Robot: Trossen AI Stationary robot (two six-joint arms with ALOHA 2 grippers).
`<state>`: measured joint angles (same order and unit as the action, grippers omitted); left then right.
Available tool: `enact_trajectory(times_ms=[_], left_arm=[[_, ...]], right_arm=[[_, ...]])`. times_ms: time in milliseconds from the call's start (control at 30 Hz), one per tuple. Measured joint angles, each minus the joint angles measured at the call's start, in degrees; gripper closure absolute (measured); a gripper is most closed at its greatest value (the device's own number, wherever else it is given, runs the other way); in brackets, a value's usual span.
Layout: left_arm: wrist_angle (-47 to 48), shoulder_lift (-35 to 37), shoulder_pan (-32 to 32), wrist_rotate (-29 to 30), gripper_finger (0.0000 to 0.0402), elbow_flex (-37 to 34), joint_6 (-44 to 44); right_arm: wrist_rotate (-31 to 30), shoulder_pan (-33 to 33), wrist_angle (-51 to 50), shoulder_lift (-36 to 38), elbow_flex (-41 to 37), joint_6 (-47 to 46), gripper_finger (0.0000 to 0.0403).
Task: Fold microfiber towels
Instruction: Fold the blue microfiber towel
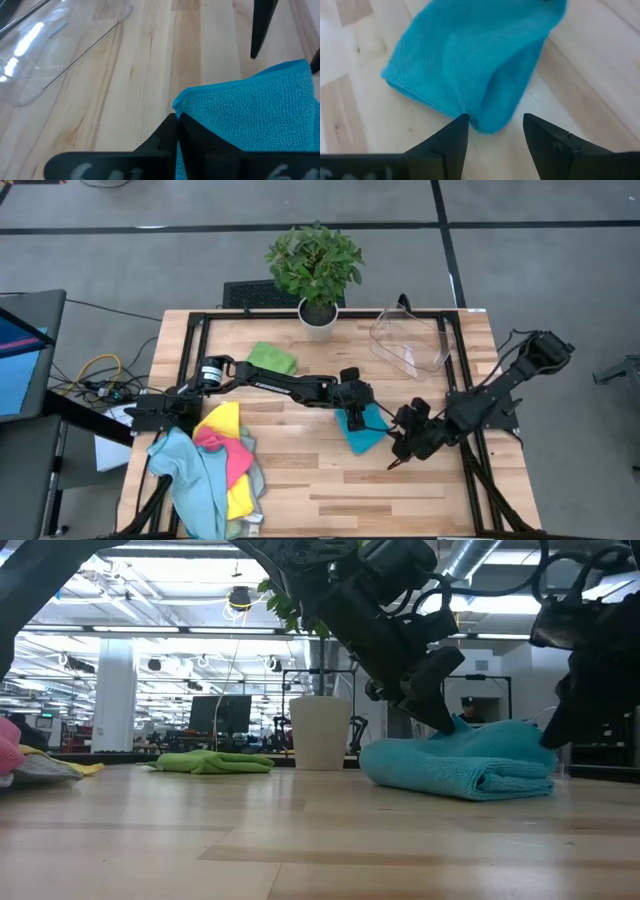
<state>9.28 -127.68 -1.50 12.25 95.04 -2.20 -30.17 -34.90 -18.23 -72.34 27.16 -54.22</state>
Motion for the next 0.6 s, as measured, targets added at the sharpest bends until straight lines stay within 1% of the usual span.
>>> enact_trajectory(times_ms=[133, 233, 333, 467, 533, 600], left_arm=[[-0.3, 0.0, 0.0, 0.5, 0.0397, 0.0, 0.0], [-0.4, 0.0, 0.1, 0.4, 0.0397, 0.0, 0.1], [-0.4, 0.0, 0.1, 0.1, 0.0397, 0.0, 0.4], [-0.4, 0.0, 0.1, 0.1, 0.0397, 0.0, 0.3], [-0.4, 0.0, 0.1, 0.1, 0.0397, 0.0, 0.6], [-0.4, 0.0, 0.1, 0.1, 0.0397, 0.0, 1.4]], right_arm=[[1.6, 0.6, 2.8, -2.1, 0.0, 3.9, 0.0189], [1.9, 0.9, 3.3, -3.8, 0.0, 4.2, 0.0207], [2.0, 0.9, 4.9, -4.4, 0.0, 3.7, 0.0254], [2.0, -0.2, 5.4, -4.1, 0.0, 3.3, 0.0343], [2.3, -0.9, 5.4, -3.7, 0.0, 3.2, 0.0381], [2.6, -1.6, 5.3, -3.4, 0.0, 3.0, 0.0388]])
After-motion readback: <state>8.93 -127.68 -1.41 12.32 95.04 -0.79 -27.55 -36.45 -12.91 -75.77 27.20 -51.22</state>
